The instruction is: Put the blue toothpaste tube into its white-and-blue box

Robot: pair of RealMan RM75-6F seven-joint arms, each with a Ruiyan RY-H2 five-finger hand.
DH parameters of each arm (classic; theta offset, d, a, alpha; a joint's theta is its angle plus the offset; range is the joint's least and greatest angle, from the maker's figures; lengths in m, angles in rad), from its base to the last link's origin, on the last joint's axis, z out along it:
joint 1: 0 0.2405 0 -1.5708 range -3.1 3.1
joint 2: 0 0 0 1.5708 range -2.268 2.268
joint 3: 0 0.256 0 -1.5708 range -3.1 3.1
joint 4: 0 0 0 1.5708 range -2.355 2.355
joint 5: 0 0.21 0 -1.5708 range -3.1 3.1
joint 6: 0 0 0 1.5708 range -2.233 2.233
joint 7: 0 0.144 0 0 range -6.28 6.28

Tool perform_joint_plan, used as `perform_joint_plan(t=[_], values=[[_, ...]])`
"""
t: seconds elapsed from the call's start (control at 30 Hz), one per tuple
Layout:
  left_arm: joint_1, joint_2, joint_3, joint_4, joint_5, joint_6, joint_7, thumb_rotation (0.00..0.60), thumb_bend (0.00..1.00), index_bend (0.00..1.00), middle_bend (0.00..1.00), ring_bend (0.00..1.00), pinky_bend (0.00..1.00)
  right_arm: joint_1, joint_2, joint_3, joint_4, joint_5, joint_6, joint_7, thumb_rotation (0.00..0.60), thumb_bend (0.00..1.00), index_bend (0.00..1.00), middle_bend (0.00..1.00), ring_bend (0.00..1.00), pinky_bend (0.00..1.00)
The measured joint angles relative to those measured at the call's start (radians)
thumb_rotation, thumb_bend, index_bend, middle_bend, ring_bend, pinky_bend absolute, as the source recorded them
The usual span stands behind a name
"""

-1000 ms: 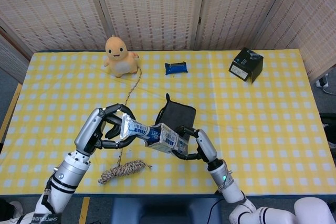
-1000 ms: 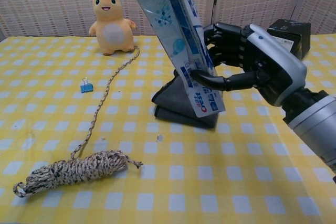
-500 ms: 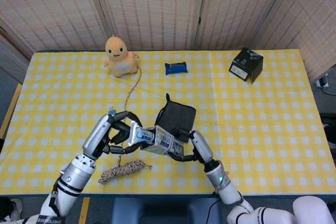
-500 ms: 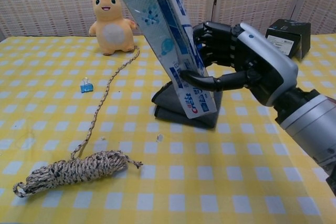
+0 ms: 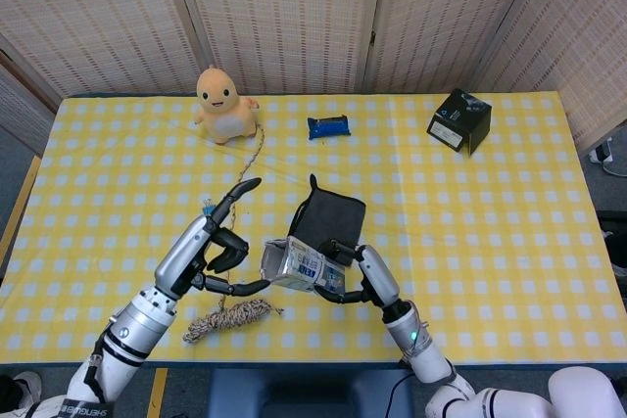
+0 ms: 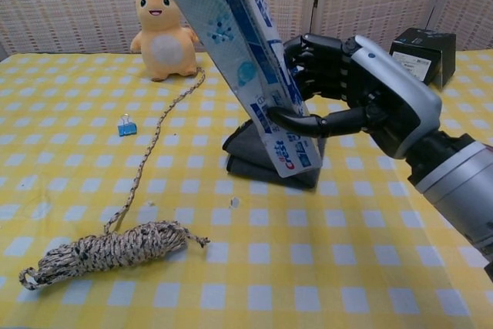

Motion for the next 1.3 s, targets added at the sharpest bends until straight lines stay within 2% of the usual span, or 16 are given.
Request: perform_joint_plan(t=[0.2, 0.23, 0.27, 0.33, 0.4, 0.47, 0.57, 0.67, 0.83, 1.1, 1.3], values=[[0.006, 0.009, 0.001, 0.000, 0.009, 0.014, 0.019, 0.600, 0.18, 0.00, 1.00, 0.99, 1.00, -0.004, 0.005, -0.006, 0.011, 0.000, 0.001, -0.003, 0.600, 0.29, 0.52, 0.45, 0.49, 0.46], [0.008, 0.009, 0.003, 0.000, 0.013, 0.020, 0.028, 0.600, 0.18, 0.01, 0.98, 0.97, 1.00, -0.005, 0.008, -0.007, 0.012, -0.001, 0.001, -0.007, 0.600, 0.29, 0.52, 0.45, 0.49, 0.46], [0.012, 0.010, 0.005, 0.000, 0.021, 0.031, 0.044, 0.600, 0.18, 0.03, 0.91, 0.90, 0.97, -0.006, 0.011, -0.008, 0.015, -0.002, 0.002, -0.012, 0.600, 0.29, 0.52, 0.45, 0.49, 0.46], [0.019, 0.013, 0.012, 0.000, 0.033, 0.048, 0.078, 0.600, 0.18, 0.12, 0.75, 0.72, 0.84, -0.009, 0.022, -0.014, 0.020, -0.004, 0.002, -0.031, 0.600, 0.29, 0.52, 0.45, 0.49, 0.46], [0.029, 0.018, 0.022, 0.000, 0.048, 0.070, 0.133, 0.600, 0.18, 0.26, 0.56, 0.51, 0.62, -0.014, 0.040, -0.020, 0.024, -0.006, 0.002, -0.056, 0.600, 0.29, 0.52, 0.45, 0.49, 0.46], [0.040, 0.023, 0.036, 0.005, 0.064, 0.094, 0.205, 0.600, 0.18, 0.30, 0.44, 0.38, 0.44, -0.020, 0.059, -0.026, 0.025, -0.005, 0.001, -0.081, 0.600, 0.29, 0.52, 0.45, 0.49, 0.46], [0.060, 0.034, 0.067, 0.043, 0.102, 0.126, 0.311, 0.600, 0.18, 0.30, 0.39, 0.30, 0.28, -0.031, 0.093, -0.036, 0.025, -0.005, 0.000, -0.124, 0.600, 0.29, 0.52, 0.45, 0.49, 0.46], [0.082, 0.045, 0.099, 0.120, 0.143, 0.149, 0.377, 0.600, 0.18, 0.30, 0.36, 0.25, 0.17, -0.042, 0.125, -0.049, 0.021, -0.007, 0.000, -0.166, 0.600, 0.29, 0.52, 0.45, 0.49, 0.46], [0.129, 0.045, 0.154, 0.279, 0.226, 0.208, 0.454, 0.600, 0.18, 0.26, 0.31, 0.20, 0.11, -0.063, 0.167, -0.078, 0.017, -0.010, -0.008, -0.245, 0.600, 0.29, 0.52, 0.45, 0.49, 0.46], [0.208, 0.052, 0.282, 0.504, 0.343, 0.242, 0.491, 0.600, 0.18, 0.14, 0.15, 0.07, 0.03, -0.086, 0.239, -0.118, 0.010, -0.015, -0.041, -0.384, 0.600, 0.29, 0.52, 0.45, 0.49, 0.46], [0.245, 0.027, 0.311, 0.615, 0.367, 0.262, 0.535, 0.600, 0.18, 0.12, 0.14, 0.06, 0.02, -0.101, 0.264, -0.131, 0.020, 0.013, -0.087, -0.436, 0.600, 0.29, 0.52, 0.45, 0.49, 0.46]])
